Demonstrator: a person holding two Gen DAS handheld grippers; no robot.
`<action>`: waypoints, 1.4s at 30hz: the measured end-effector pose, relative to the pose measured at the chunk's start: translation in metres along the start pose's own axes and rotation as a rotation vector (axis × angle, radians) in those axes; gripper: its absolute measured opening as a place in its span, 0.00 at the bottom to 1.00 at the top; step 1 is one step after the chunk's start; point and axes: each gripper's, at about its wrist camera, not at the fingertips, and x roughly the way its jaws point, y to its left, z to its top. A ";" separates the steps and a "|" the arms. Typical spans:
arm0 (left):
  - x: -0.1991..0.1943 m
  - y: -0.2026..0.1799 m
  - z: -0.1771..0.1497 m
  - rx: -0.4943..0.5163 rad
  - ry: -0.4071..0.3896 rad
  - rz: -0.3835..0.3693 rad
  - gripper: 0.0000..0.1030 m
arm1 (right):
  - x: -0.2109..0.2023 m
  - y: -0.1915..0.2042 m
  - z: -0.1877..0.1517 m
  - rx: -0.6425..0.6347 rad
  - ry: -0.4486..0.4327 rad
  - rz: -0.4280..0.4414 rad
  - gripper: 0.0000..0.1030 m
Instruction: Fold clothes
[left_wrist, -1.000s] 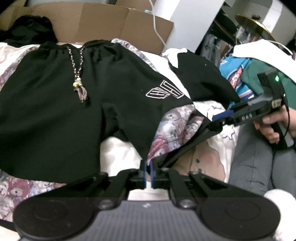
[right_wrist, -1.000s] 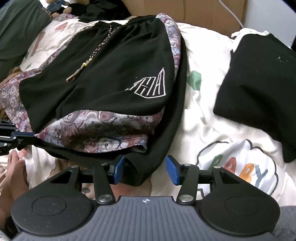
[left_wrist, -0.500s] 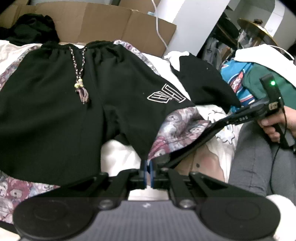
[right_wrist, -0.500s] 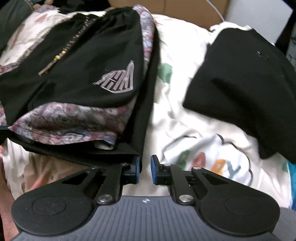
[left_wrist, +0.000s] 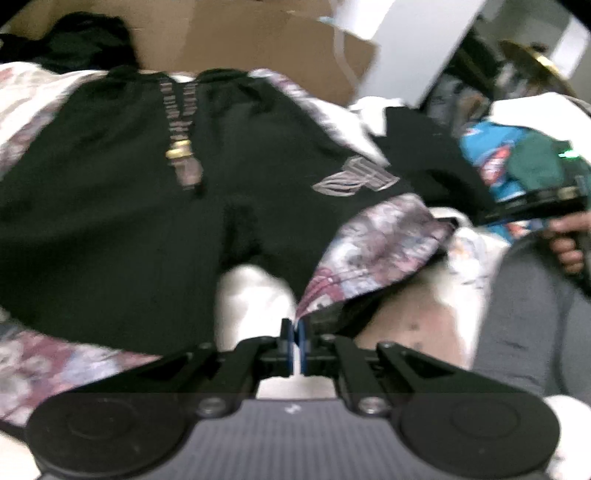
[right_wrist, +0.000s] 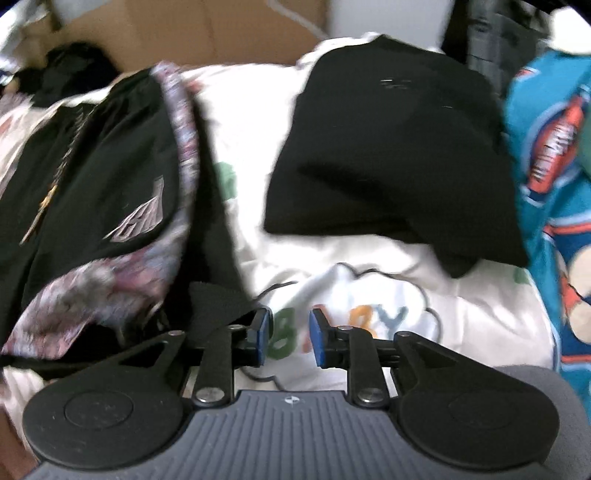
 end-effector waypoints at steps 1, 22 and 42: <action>-0.001 0.003 -0.001 -0.013 0.002 0.008 0.03 | -0.002 -0.006 0.002 0.019 -0.016 -0.032 0.24; -0.007 0.006 -0.003 -0.018 -0.002 -0.033 0.03 | -0.015 0.098 -0.022 -0.456 0.028 0.372 0.38; -0.007 0.007 -0.005 -0.030 -0.003 -0.023 0.03 | 0.002 0.109 -0.034 -0.669 -0.022 0.255 0.50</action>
